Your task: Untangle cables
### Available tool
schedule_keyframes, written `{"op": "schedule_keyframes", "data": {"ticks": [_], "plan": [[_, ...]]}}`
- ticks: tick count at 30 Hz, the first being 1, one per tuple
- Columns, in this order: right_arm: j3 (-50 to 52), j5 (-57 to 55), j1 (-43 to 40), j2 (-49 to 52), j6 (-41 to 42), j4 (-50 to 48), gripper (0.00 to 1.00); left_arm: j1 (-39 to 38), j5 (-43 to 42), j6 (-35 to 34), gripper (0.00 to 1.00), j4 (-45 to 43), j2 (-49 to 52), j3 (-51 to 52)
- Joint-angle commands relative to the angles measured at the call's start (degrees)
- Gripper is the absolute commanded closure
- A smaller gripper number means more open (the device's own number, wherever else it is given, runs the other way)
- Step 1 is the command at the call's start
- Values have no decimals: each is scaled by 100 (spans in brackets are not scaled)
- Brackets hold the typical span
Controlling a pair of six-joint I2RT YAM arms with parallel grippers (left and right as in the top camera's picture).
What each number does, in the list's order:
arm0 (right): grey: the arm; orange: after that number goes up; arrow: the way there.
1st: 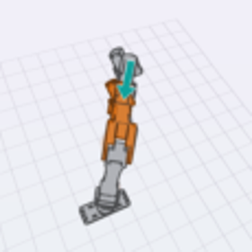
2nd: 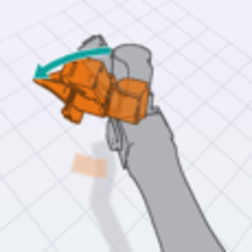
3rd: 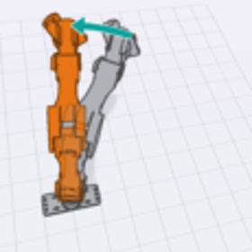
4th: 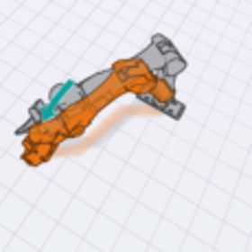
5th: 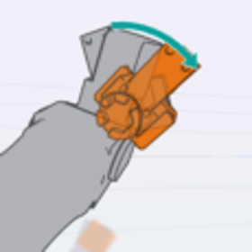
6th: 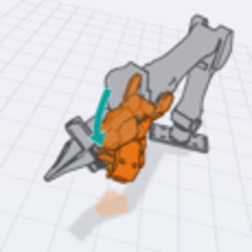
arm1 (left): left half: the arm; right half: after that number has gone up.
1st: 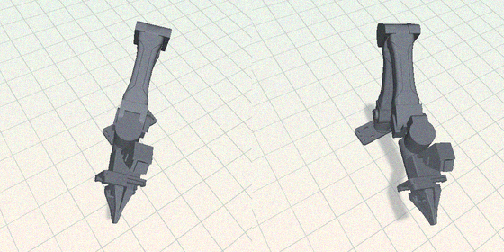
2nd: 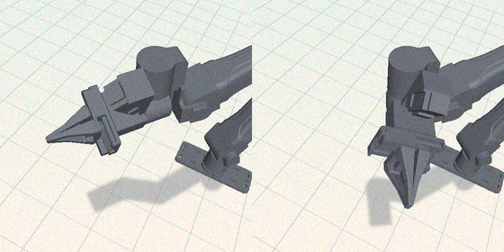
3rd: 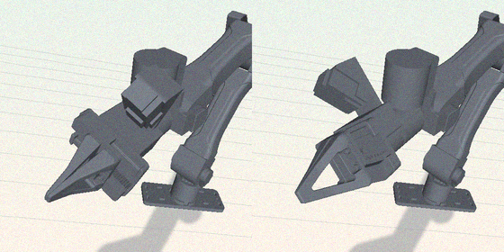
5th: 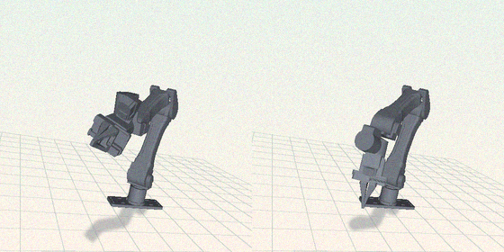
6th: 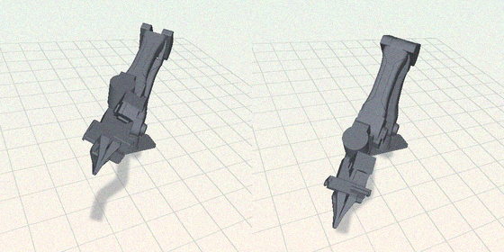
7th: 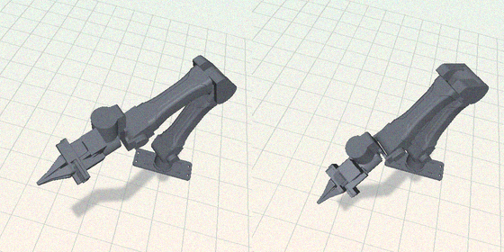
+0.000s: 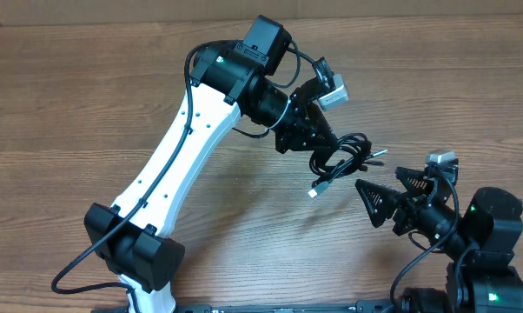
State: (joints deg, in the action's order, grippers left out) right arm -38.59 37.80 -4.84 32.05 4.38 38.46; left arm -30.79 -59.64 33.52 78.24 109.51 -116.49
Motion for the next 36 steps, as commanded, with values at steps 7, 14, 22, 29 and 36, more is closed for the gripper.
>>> {"op": "schedule_keyframes", "data": {"ticks": [7,14,22,29,36], "plan": [[-157,815,24,-37,-638,-195,0,-601,-640,278,96,-61,-205,-46],[-155,597,24,-37,-638,-170,24,-715,-667,275,96,-66,-205,-46],[-155,590,24,-37,-640,-70,96,-713,-562,227,96,-68,-205,-46],[-155,-24,22,-37,-94,-125,96,-708,1362,-1123,0,66,-205,-46],[-155,634,22,-37,291,-509,96,-706,1864,-1246,0,24,-205,-46]]}}
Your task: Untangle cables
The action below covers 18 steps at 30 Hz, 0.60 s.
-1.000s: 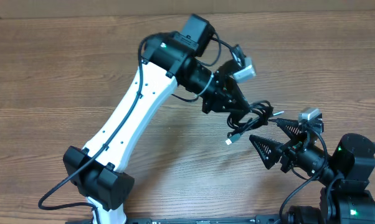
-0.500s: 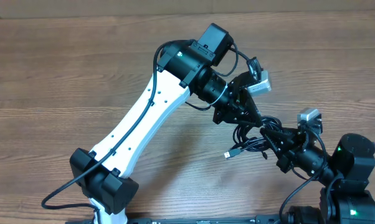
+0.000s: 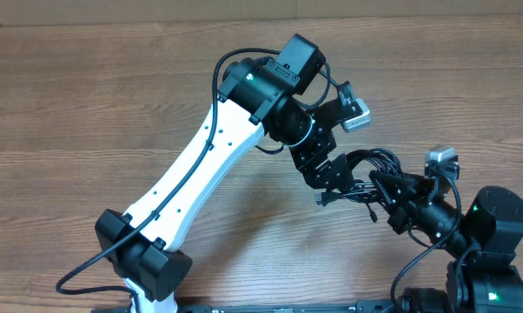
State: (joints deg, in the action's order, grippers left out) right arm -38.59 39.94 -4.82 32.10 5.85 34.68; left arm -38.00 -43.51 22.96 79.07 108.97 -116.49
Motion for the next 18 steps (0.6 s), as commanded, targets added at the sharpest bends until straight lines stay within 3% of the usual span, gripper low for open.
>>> {"op": "schedule_keyframes", "data": {"ticks": [1,8,10,12,15,18], "plan": [[-155,522,20,-42,142,-166,96,15,310,-275,0,-109,-151,-46],[-155,1152,20,-42,144,-442,96,7,299,-721,0,-455,-151,-46],[-155,1165,20,-42,144,-444,96,7,295,-780,17,-452,-151,-46],[-155,1189,20,-42,144,-444,96,4,295,-780,42,-452,-151,-46],[-155,1228,20,-42,144,-444,96,7,258,-780,94,-457,-151,-46],[-155,1226,20,-42,144,-444,96,9,188,-780,96,-474,-151,-46]]}}
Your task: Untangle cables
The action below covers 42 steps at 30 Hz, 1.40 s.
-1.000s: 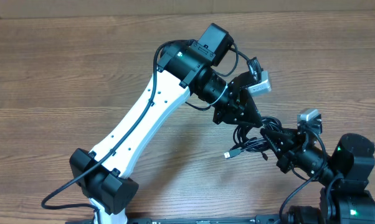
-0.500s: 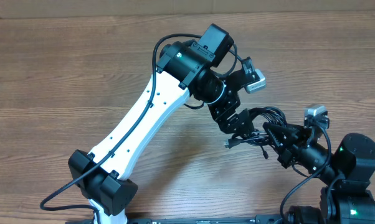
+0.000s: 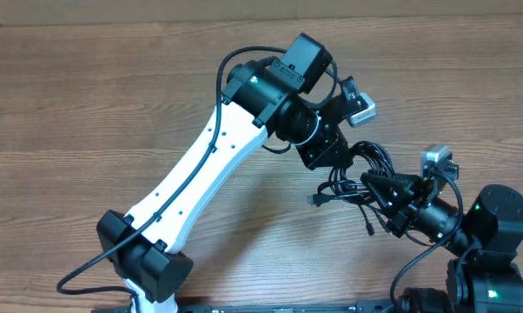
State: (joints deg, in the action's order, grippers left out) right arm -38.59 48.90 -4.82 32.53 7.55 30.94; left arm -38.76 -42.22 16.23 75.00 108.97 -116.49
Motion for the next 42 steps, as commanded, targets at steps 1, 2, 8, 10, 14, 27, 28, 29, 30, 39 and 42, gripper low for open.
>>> {"op": "schedule_keyframes", "data": {"ticks": [1,2,8,10,14,27,28,29,30,39,42], "plan": [[-155,326,20,-85,-28,-70,96,85,63,-107,96,-74,-151,-46],[-155,313,20,-85,-28,-68,96,85,66,-114,96,-74,-151,-46],[-155,260,20,-85,-26,-44,95,92,334,-608,96,-247,-151,-46],[-155,260,20,-85,-26,-42,90,92,503,-866,96,-323,-151,-46],[-155,164,20,-85,-26,-7,59,92,734,-1309,96,-481,-151,-46],[-155,-278,20,-85,223,221,18,85,3414,-4391,96,-625,-151,-46],[-155,-280,20,-85,269,212,18,85,3451,-4485,96,-656,-151,-46],[-155,-273,20,-85,361,181,18,85,3442,-4548,96,-754,-151,-46],[-155,-273,20,-85,422,160,18,79,3370,-4544,96,-835,-151,-46],[-155,181,22,-85,1222,-400,34,-496,2916,-4448,96,-1784,-151,-46],[-155,219,22,-85,1220,-433,37,-728,2927,-4321,96,-1921,-151,-46]]}}
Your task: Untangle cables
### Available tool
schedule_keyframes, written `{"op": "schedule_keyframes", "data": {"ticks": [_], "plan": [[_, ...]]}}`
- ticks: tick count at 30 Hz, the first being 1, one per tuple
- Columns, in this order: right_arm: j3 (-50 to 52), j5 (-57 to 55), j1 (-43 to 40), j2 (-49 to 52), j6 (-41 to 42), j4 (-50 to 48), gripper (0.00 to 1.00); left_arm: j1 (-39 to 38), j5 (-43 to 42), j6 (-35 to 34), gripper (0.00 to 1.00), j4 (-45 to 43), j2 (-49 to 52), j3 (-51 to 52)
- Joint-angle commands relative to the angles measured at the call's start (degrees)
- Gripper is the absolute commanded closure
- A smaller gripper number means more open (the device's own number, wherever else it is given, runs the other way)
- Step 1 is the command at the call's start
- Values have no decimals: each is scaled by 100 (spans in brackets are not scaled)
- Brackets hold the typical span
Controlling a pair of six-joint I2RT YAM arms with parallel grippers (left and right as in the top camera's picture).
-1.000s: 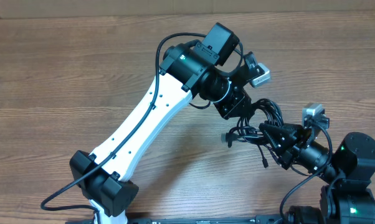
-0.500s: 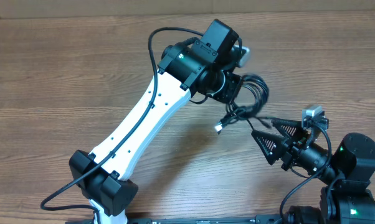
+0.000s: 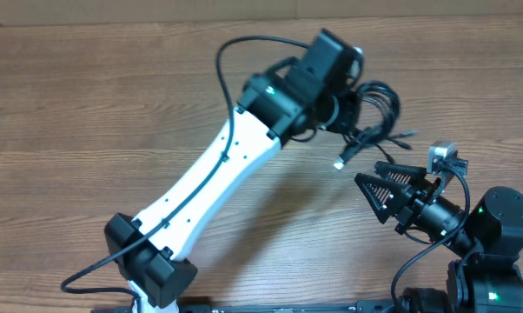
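A tangled bundle of black cables [image 3: 376,111] hangs off the table in the overhead view, held by my left gripper [image 3: 353,111], which is shut on it. The fingers are mostly hidden under the wrist. One loose end with a light plug [image 3: 340,163] dangles below the bundle, and another plug end [image 3: 407,135] sticks out to the right. My right gripper [image 3: 385,193] is below and right of the bundle. It stands open and apart from the cables, with nothing between its fingers.
The wooden table [image 3: 88,122] fills the view. The white left arm [image 3: 209,183] runs diagonally from the front left toward the bundle. The right arm's black base [image 3: 492,243] sits at the front right corner.
My left gripper has moved toward the far side with the bundle. The right gripper, which was narrowed in among the cables, now stands open and apart below them.
At first my left gripper held the bundle mid-table with the right gripper open and apart. Then the bundle was at the right gripper, whose fingers were in among the strands and stayed there. Now the bundle is farther back and the right gripper is open, holding nothing.
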State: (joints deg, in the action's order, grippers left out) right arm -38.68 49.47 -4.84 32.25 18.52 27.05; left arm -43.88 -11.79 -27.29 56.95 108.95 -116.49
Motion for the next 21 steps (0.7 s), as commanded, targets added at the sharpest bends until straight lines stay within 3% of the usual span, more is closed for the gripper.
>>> {"op": "schedule_keyframes", "data": {"ticks": [1,8,14,21], "plan": [[-146,155,24,-57,122,-42,39,-289,-118,31,96,-149,-149,-46],[-146,-603,24,-57,129,341,41,-382,-317,114,96,-153,-149,-46],[-146,-678,24,-55,129,365,42,-382,-350,251,96,-85,-149,-46],[-146,-745,24,-55,146,367,44,-385,-984,673,96,-85,-149,-46]]}}
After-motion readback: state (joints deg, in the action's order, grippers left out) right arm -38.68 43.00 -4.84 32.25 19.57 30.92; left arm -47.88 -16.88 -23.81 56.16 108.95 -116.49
